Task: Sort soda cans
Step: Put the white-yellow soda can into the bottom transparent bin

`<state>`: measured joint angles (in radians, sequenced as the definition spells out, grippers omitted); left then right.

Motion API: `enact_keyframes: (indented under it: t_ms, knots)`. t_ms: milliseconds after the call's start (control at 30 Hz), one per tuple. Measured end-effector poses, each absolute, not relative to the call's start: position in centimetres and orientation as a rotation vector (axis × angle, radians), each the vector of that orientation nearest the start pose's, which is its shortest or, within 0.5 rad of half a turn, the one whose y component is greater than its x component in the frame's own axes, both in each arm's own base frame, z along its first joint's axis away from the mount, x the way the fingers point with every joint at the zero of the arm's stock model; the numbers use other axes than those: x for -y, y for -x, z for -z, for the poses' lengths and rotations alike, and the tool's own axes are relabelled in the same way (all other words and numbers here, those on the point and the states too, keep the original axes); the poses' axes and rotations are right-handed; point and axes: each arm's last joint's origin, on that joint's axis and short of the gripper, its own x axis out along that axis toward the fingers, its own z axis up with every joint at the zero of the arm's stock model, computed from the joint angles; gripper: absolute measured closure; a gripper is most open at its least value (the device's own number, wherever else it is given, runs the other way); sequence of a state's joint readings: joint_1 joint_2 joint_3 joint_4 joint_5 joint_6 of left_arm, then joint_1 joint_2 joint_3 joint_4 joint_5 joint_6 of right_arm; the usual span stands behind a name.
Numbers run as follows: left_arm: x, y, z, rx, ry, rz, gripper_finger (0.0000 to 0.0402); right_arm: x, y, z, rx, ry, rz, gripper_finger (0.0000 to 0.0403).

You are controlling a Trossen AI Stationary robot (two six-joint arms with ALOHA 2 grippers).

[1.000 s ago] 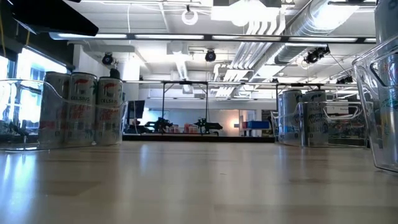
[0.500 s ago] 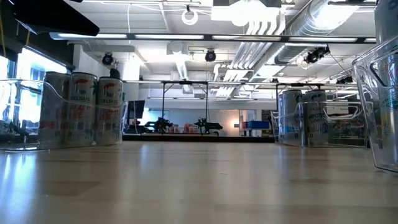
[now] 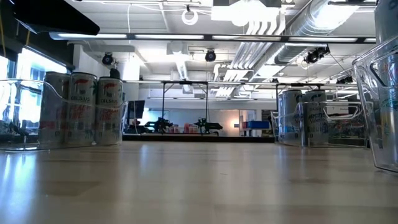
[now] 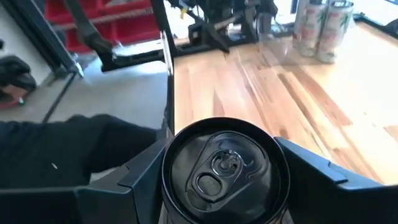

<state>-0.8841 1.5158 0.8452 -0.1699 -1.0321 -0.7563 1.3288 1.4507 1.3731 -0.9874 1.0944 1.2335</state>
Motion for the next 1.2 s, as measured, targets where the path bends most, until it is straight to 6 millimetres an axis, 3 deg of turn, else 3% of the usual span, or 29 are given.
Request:
enact_keyframes:
  t_ms: [400,967,1200]
  knots:
    - [20.8,-20.3,-20.0,-0.39,0.052,-0.302,0.0069,-28.3,-12.7,-28.4,-0.578,-0.121,0.165,0.0164]
    - [20.8,-20.3,-20.0,-0.391,0.052,-0.302,0.0069,-30.3,-13.2,-23.0,-0.601,-0.11,0.314,0.0164]
    - [20.8,-20.3,-20.0,-0.391,0.052,-0.302,0.0069,-30.7,-12.1,-22.2,-0.462,-0.132,0.322,0.0164]
